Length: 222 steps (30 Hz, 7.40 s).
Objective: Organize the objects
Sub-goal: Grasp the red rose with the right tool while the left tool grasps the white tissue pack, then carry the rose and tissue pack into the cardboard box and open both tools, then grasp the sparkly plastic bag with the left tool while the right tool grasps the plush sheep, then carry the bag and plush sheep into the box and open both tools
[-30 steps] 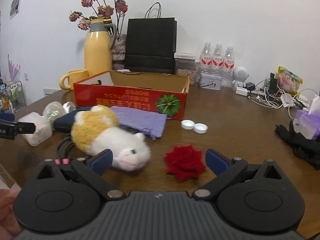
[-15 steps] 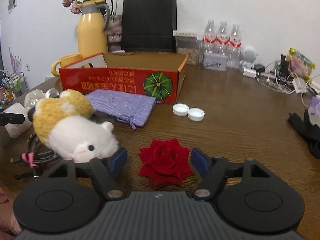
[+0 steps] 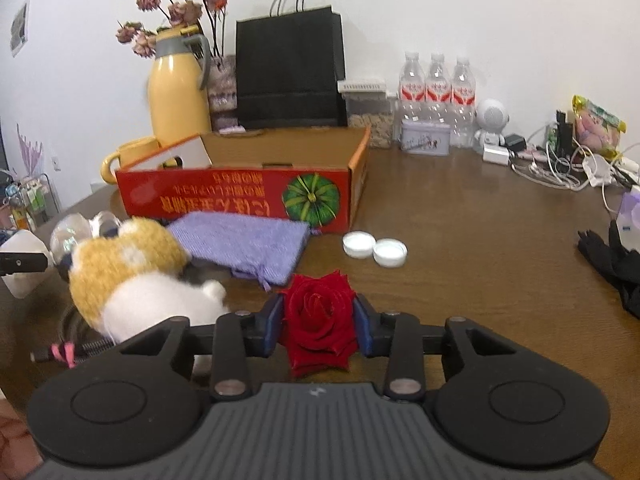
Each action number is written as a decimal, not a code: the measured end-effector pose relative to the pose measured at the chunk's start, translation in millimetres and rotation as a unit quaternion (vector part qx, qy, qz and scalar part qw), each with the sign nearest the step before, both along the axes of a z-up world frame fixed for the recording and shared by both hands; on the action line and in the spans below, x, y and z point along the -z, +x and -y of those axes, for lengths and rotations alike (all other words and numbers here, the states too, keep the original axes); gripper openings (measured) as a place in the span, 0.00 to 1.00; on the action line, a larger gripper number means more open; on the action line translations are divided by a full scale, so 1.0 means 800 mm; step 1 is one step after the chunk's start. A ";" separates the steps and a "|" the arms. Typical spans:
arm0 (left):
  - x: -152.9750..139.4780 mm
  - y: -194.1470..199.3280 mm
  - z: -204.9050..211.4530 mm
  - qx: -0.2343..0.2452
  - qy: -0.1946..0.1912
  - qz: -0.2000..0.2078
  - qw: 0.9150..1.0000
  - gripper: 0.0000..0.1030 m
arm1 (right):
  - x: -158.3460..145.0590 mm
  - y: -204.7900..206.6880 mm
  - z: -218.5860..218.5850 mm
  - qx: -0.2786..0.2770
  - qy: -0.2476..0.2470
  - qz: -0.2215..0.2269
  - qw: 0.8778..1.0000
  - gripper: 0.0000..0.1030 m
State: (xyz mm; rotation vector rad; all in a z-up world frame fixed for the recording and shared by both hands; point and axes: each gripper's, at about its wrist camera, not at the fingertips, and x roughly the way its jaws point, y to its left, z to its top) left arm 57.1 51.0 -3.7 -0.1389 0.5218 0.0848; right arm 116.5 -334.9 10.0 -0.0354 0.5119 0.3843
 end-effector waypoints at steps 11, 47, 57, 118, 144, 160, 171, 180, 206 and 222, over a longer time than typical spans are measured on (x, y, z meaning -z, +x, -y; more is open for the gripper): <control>-0.071 0.065 0.021 0.021 0.014 0.072 0.997 0.84 | -0.062 0.039 -0.042 -0.023 0.035 0.083 0.996 0.32; -0.049 0.330 0.075 0.007 0.032 0.011 0.999 1.00 | -0.034 0.253 -0.159 -0.012 -0.014 0.005 1.000 1.00; -0.053 0.325 0.077 0.008 0.034 0.013 0.999 1.00 | -0.043 0.248 -0.157 -0.011 -0.013 0.012 1.000 1.00; -0.016 0.050 0.004 0.035 0.043 -0.023 0.998 1.00 | -0.042 -0.020 -0.120 -0.105 -0.021 -0.004 0.994 1.00; 0.010 0.072 0.007 0.072 -0.028 -0.028 0.997 0.40 | -0.019 -0.011 -0.123 -0.175 -0.023 -0.040 0.983 0.67; -0.038 0.065 0.030 0.081 -0.011 0.022 0.996 0.40 | -0.058 -0.010 -0.113 -0.146 -0.037 0.029 0.988 0.65; -0.065 0.101 0.056 0.080 -0.011 0.046 0.996 0.40 | -0.086 0.027 -0.121 -0.126 -0.040 0.068 0.989 0.65; -0.090 0.146 0.074 0.072 -0.010 0.063 0.995 0.40 | -0.105 0.065 -0.137 -0.114 -0.047 0.102 0.987 0.65; -0.088 0.306 0.087 0.045 0.018 0.050 0.998 0.40 | -0.081 0.218 -0.175 -0.072 -0.042 0.115 0.990 0.65; -0.056 0.360 0.082 0.041 0.035 0.014 0.998 0.40 | -0.048 0.276 -0.180 -0.084 -0.059 0.076 0.992 0.65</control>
